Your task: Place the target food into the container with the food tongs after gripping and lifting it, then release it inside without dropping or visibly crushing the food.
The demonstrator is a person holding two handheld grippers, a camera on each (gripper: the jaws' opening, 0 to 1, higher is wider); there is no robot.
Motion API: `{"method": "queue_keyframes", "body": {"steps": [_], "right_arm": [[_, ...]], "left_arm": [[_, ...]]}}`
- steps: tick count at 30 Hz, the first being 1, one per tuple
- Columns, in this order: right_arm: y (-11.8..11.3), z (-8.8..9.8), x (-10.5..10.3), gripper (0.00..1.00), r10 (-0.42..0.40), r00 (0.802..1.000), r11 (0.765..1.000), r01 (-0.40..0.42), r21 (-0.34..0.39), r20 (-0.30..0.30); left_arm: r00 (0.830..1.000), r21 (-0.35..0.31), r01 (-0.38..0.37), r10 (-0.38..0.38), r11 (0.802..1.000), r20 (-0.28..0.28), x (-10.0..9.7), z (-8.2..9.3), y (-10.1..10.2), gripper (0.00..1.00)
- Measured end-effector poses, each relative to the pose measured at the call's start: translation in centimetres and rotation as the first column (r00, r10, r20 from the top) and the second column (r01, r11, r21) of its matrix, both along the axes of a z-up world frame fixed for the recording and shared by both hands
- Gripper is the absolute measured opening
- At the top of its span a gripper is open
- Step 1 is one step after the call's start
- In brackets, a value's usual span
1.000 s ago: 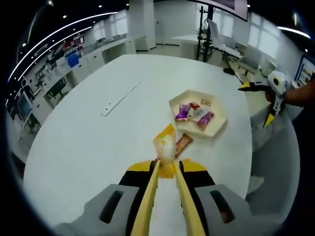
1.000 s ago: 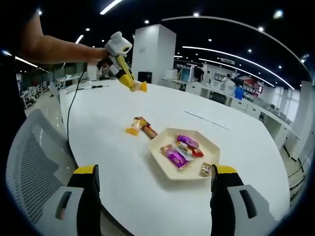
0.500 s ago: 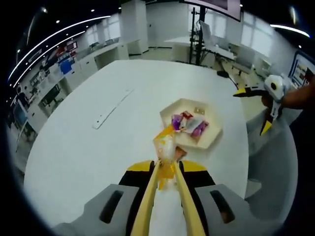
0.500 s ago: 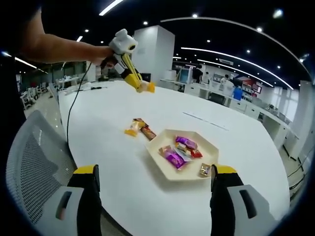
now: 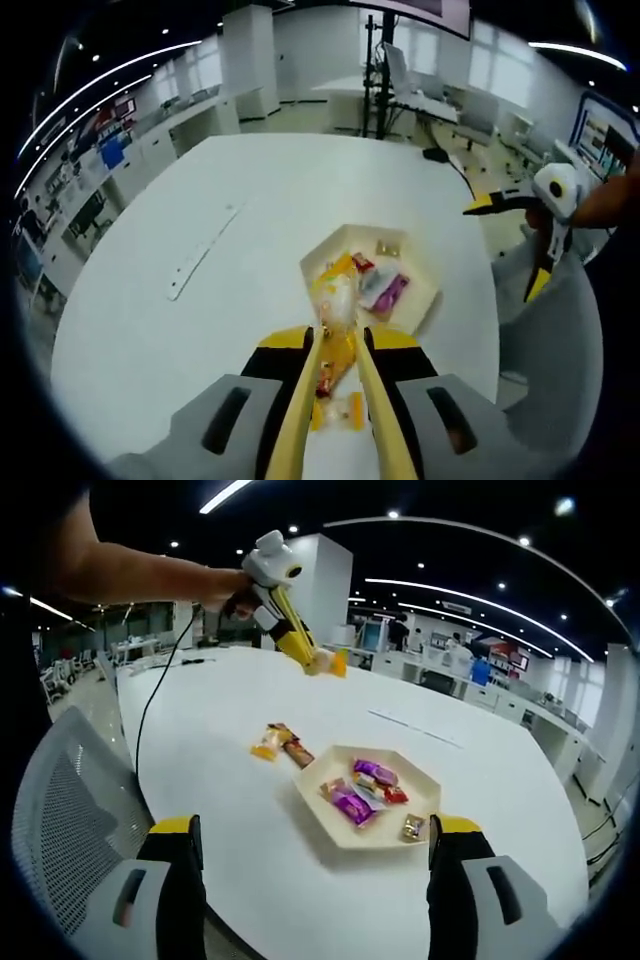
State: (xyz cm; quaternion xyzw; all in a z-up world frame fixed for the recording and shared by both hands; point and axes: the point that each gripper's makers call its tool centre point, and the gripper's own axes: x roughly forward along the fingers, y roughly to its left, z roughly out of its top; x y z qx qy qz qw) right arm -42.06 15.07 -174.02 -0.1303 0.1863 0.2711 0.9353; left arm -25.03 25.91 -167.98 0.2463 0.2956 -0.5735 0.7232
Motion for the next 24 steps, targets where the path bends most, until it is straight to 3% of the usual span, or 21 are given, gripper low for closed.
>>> {"method": "queue_keyframes", "body": {"steps": [7,15,19,22,24], "right_arm": [[0.0,0.0,0.0,0.92,-0.001,1.000,1.000,0.001,-0.002,0.004],[-0.1,0.1,0.1,0.92,-0.008,1.000,1.000,0.008,0.001,0.006],[-0.1,0.1,0.1,0.92,-0.009,1.000,1.000,0.009,0.000,0.007],[-0.2,0.2,0.1,0.92,-0.012,1.000,1.000,0.012,0.002,0.008],[-0.2,0.2,0.1,0.92,-0.015,1.000,1.000,0.015,0.003,0.010]], "left_arm": [[0.999,-0.018,0.031,-0.031,0.999,-0.004,-0.2,0.3,-3.1,0.16],[0.995,-0.043,0.093,-0.094,0.995,-0.016,-1.8,0.3,-7.8,0.17],[0.993,-0.046,0.115,-0.116,0.992,-0.019,-2.3,0.4,-9.2,0.17],[0.992,-0.047,0.127,-0.127,0.991,-0.005,-2.4,0.4,-9.7,0.19],[0.988,-0.084,0.133,-0.125,0.988,0.094,-1.2,0.6,-10.1,0.22]]}}
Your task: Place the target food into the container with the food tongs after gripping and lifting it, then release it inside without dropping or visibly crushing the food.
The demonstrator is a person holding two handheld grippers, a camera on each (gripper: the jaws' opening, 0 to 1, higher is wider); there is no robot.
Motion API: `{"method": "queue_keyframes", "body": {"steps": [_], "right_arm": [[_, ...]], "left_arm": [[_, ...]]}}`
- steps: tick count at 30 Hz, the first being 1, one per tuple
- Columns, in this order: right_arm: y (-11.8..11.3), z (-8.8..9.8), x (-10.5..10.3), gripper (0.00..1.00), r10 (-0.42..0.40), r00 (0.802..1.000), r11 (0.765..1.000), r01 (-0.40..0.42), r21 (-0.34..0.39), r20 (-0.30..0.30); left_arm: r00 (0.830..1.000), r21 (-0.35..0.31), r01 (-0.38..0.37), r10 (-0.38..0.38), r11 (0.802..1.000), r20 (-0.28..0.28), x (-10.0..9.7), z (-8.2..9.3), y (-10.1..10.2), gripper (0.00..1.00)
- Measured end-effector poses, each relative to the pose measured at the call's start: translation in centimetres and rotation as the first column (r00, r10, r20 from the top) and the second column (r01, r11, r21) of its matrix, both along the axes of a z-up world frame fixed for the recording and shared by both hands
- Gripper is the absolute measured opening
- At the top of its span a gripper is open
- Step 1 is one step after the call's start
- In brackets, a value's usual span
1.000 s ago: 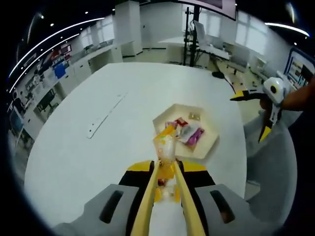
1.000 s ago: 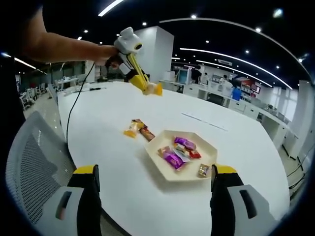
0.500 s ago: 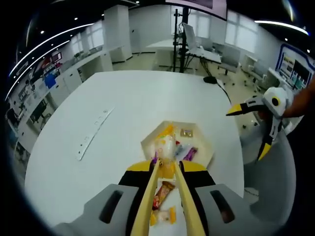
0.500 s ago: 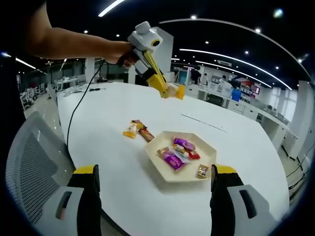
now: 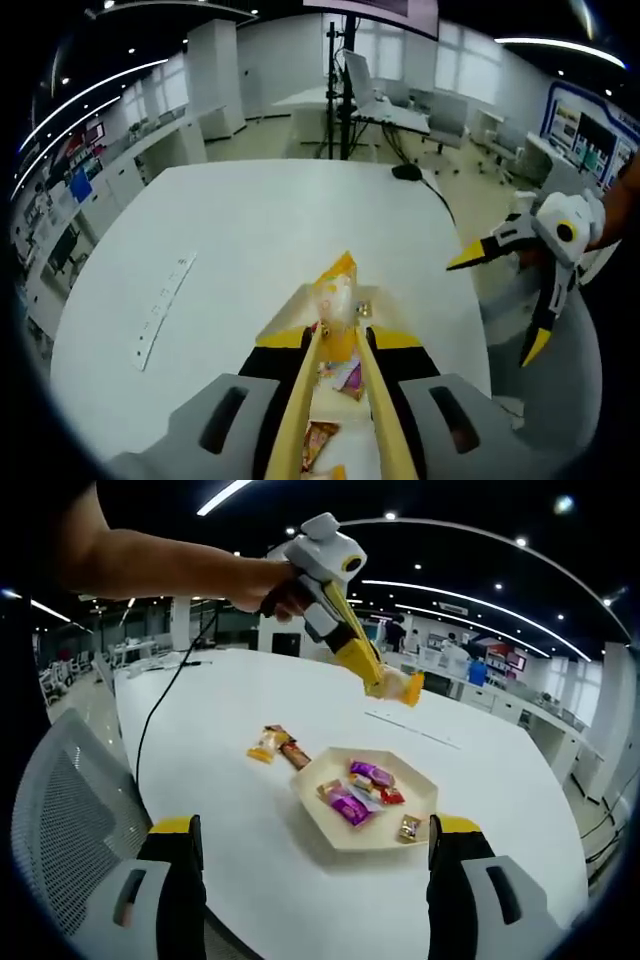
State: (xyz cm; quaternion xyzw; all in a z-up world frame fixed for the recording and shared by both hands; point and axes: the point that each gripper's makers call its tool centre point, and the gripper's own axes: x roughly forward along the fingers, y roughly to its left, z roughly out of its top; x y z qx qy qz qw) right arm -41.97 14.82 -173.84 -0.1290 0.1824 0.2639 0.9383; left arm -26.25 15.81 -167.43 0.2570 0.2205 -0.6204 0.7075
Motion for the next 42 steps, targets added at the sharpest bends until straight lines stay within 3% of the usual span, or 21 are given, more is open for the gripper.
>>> {"method": "queue_keyframes", "body": {"steps": [2,4,6,17,34,39,42], "right_arm": [[0.0,0.0,0.0,0.92,-0.002,1.000,1.000,0.002,0.001,0.002],[0.0,0.1,0.0,0.92,-0.004,1.000,1.000,0.004,0.001,0.002],[0.0,0.1,0.0,0.92,-0.003,1.000,1.000,0.003,0.003,0.003],[0.2,-0.1,-0.1,0.92,0.007,1.000,1.000,-0.007,-0.004,-0.002],[0.2,-0.2,-0.1,0.92,0.010,1.000,1.000,-0.010,-0.006,-0.007],[0.2,-0.2,-0.1,0.92,0.012,1.000,1.000,-0.012,-0.007,-0.010],[0.2,-0.2,-0.1,0.92,0.012,1.000,1.000,-0.012,-0.007,-0.010]], "left_arm": [[0.994,0.027,0.013,-0.010,1.000,-0.104,-1.2,-1.0,0.6,0.23],[0.999,0.023,0.025,-0.024,0.999,-0.022,-0.8,-1.3,0.8,0.24],[0.998,0.022,0.012,-0.011,1.000,-0.058,-1.0,-1.5,1.3,0.24],[1.000,-0.012,-0.026,0.025,1.000,-0.015,0.0,-0.5,2.9,0.26],[0.998,-0.041,-0.055,0.053,0.998,-0.036,0.4,-0.4,4.8,0.26],[0.996,-0.040,-0.081,0.079,0.996,-0.051,0.8,-1.2,5.9,0.26],[0.994,-0.028,-0.107,0.106,0.994,-0.029,1.3,-1.8,6.9,0.26]]}}
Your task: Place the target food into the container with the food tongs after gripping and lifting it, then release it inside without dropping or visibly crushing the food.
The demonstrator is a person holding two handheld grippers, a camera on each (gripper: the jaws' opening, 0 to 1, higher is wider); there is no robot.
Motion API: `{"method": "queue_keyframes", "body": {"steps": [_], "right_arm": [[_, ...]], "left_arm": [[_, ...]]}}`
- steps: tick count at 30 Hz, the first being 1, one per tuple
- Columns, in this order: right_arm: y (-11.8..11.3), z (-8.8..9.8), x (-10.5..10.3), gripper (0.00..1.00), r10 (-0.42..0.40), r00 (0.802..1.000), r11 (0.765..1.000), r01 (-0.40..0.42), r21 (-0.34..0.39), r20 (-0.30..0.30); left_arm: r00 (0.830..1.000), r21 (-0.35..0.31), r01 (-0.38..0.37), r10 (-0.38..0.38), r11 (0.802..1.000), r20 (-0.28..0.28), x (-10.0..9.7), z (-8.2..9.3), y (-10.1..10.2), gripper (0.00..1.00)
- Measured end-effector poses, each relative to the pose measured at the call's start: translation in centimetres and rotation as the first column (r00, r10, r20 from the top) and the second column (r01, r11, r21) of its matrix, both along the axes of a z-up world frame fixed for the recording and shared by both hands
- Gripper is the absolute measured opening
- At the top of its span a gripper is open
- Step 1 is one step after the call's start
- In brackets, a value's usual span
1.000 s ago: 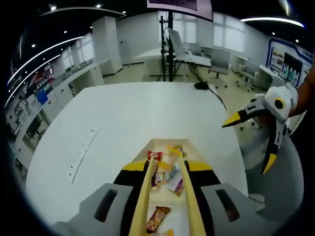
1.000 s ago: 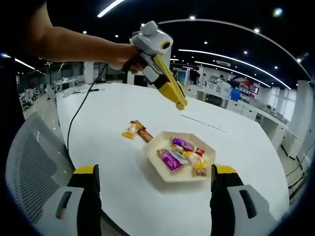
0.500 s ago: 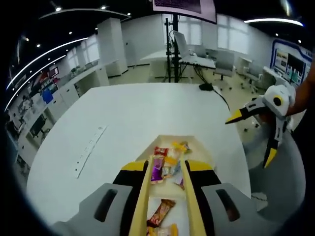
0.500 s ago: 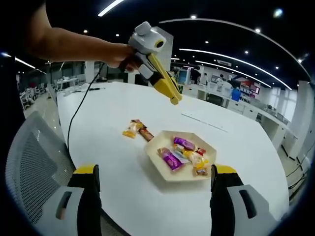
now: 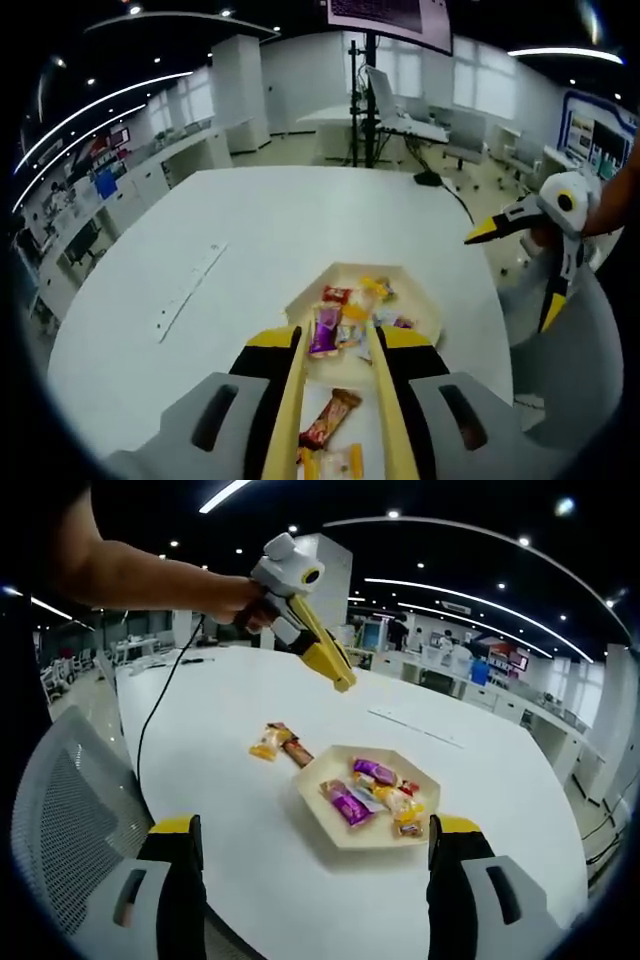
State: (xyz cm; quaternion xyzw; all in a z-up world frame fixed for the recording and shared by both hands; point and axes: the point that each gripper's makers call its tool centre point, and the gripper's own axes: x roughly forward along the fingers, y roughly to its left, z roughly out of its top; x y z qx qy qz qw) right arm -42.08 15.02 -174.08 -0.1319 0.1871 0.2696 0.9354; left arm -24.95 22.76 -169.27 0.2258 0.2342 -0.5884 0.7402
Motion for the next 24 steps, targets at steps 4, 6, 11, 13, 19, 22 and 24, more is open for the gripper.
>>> {"method": "queue_keyframes", "body": {"steps": [4,6,11,13,19,22,24], "right_arm": [[0.0,0.1,0.0,0.92,-0.004,1.000,1.000,0.004,0.008,0.000],[0.0,0.2,0.0,0.93,-0.002,1.000,1.000,0.002,0.011,0.003],[1.0,1.0,-0.1,0.98,0.025,1.000,0.995,-0.026,0.099,0.012],[0.9,1.5,-0.1,0.99,0.028,0.999,0.992,-0.031,0.121,0.021],[1.5,1.7,-0.4,1.00,0.051,0.998,0.988,-0.054,0.147,0.022],[1.9,1.9,-0.5,1.00,0.072,0.997,0.985,-0.076,0.154,0.030],[1.8,1.9,-0.5,1.00,0.070,0.997,0.986,-0.074,0.149,0.029]], "left_arm": [[1.000,0.004,-0.029,0.029,1.000,-0.004,0.5,-0.3,1.5,0.26],[0.999,0.007,-0.041,0.041,0.999,-0.003,0.8,-0.4,2.3,0.26],[0.997,0.010,-0.075,0.075,0.997,-0.004,1.2,-0.9,4.3,0.26],[0.997,0.013,-0.083,0.083,0.996,-0.007,1.1,-1.1,5.0,0.26],[0.993,0.025,-0.118,0.119,0.993,-0.012,1.2,-1.9,7.4,0.26],[0.991,0.026,-0.135,0.135,0.991,-0.014,1.3,-2.2,8.5,0.26],[0.989,0.025,-0.146,0.146,0.989,-0.019,1.3,-2.4,9.2,0.26]]}}
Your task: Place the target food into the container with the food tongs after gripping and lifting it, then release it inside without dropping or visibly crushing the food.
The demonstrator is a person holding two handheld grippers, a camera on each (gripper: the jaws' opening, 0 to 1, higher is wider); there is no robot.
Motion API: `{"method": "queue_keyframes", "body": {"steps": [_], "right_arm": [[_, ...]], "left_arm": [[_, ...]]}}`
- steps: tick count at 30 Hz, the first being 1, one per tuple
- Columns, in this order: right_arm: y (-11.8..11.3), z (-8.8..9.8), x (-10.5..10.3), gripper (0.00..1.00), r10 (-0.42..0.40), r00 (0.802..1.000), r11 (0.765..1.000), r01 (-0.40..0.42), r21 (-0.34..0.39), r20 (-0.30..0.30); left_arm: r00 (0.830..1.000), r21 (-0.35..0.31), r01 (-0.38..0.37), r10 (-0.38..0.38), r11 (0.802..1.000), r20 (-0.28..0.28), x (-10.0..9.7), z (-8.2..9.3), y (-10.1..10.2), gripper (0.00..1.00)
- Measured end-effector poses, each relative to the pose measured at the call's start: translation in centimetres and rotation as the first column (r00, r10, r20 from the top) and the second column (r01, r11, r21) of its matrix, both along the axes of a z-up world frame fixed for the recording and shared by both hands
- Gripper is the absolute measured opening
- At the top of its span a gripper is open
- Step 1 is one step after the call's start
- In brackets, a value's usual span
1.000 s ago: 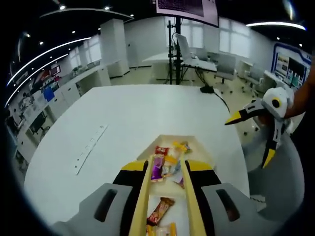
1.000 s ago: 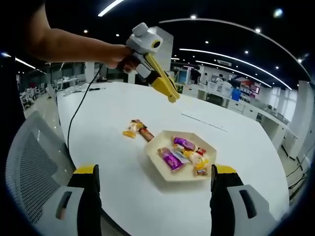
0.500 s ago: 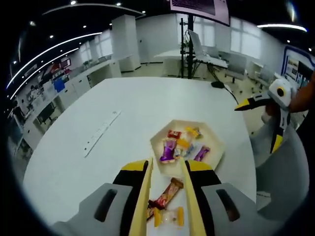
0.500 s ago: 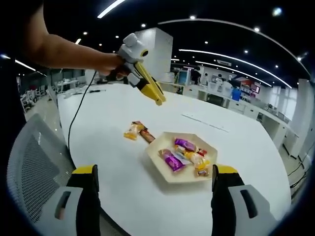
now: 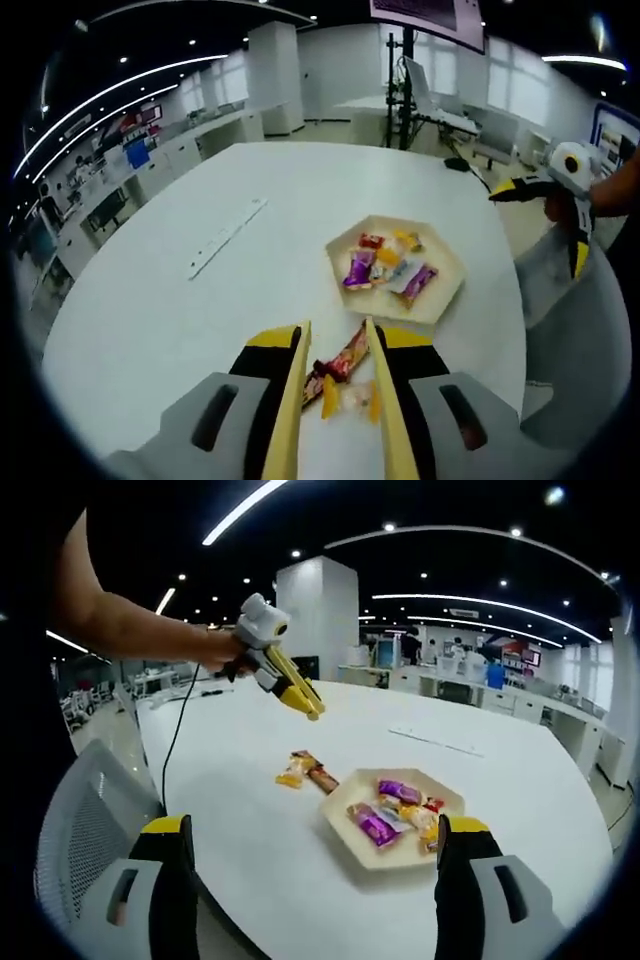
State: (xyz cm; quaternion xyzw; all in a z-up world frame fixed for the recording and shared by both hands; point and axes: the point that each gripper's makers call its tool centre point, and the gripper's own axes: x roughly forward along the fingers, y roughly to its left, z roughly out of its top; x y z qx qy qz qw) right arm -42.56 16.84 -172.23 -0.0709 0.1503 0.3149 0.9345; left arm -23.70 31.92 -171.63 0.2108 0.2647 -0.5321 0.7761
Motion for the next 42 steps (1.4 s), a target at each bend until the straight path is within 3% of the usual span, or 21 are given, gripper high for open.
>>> {"method": "queue_keyframes", "body": {"steps": [11,18,25,30,34,36,42], "right_arm": [[0.1,-0.5,0.0,1.00,0.002,1.000,1.000,-0.002,-0.019,-0.015],[-0.1,-0.6,0.1,1.00,-0.007,1.000,1.000,0.006,-0.026,-0.014],[-0.1,-0.6,0.1,1.00,-0.008,1.000,1.000,0.008,-0.027,-0.019],[-0.1,-0.7,0.1,0.99,-0.007,1.000,0.999,0.006,-0.032,-0.021],[-0.2,-0.8,0.1,0.99,-0.008,1.000,0.999,0.007,-0.034,-0.022],[-0.1,-0.8,0.0,0.99,-0.006,1.000,0.999,0.005,-0.040,-0.025],[-0.1,-0.9,0.0,0.99,-0.004,1.000,0.999,0.003,-0.049,-0.024]], "left_arm": [[0.998,0.009,-0.054,0.054,0.999,-0.030,-0.1,-2.1,2.3,0.26],[0.996,0.011,-0.089,0.090,0.996,-0.020,0.2,-3.0,3.3,0.26],[0.988,0.006,-0.157,0.157,0.988,0.012,0.4,-3.8,3.1,0.26],[0.971,0.019,-0.237,0.235,0.971,0.045,0.4,-5.1,3.2,0.26],[0.971,0.033,-0.237,0.235,0.971,0.043,0.0,-6.5,2.9,0.26],[0.966,0.029,-0.257,0.257,0.966,0.008,-0.1,-7.0,2.7,0.26],[0.953,0.070,-0.302,0.304,0.951,-0.013,0.2,-8.5,2.8,0.26]]}}
